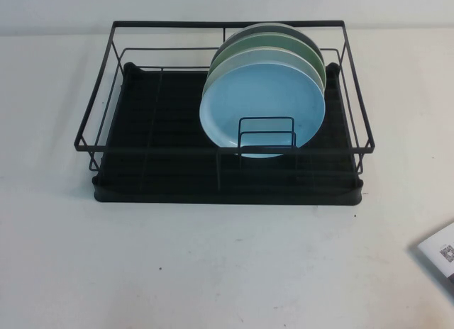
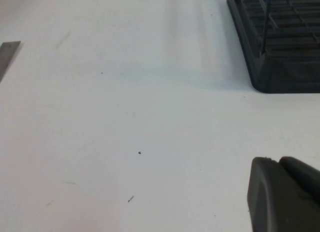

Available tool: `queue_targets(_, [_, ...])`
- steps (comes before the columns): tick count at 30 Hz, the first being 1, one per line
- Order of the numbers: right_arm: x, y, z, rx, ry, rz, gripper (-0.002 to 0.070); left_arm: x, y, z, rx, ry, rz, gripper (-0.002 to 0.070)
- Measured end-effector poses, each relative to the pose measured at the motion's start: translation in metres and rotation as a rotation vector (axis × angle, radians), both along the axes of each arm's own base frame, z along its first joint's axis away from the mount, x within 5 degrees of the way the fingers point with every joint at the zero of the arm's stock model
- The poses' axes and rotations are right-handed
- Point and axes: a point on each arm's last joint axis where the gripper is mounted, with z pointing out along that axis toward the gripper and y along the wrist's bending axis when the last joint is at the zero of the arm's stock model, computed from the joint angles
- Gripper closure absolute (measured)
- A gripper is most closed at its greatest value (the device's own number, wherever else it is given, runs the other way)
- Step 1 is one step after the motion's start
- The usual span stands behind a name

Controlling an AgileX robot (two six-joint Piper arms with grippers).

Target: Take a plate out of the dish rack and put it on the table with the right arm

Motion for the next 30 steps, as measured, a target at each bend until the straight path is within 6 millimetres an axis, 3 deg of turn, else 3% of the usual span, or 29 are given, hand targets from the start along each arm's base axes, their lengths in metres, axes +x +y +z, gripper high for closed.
queue_targets(13, [0.001, 0.003, 0.006, 0.151, -0.050, -0.007, 0.0694, 0.000, 0.000, 0.000, 0.000, 0.000, 0.000, 0.0680])
queue_targets(22, [0.003, 0.001, 0.022, 0.598, -0.189, -0.074, 0.0694, 0.000, 0.000, 0.000, 0.000, 0.000, 0.000, 0.0680])
queue_targets(30, [0.002, 0.008, 0.025, 0.697, -0.139, -0.026, 0.0694, 0.000, 0.000, 0.000, 0.000, 0.000, 0.000, 0.0680])
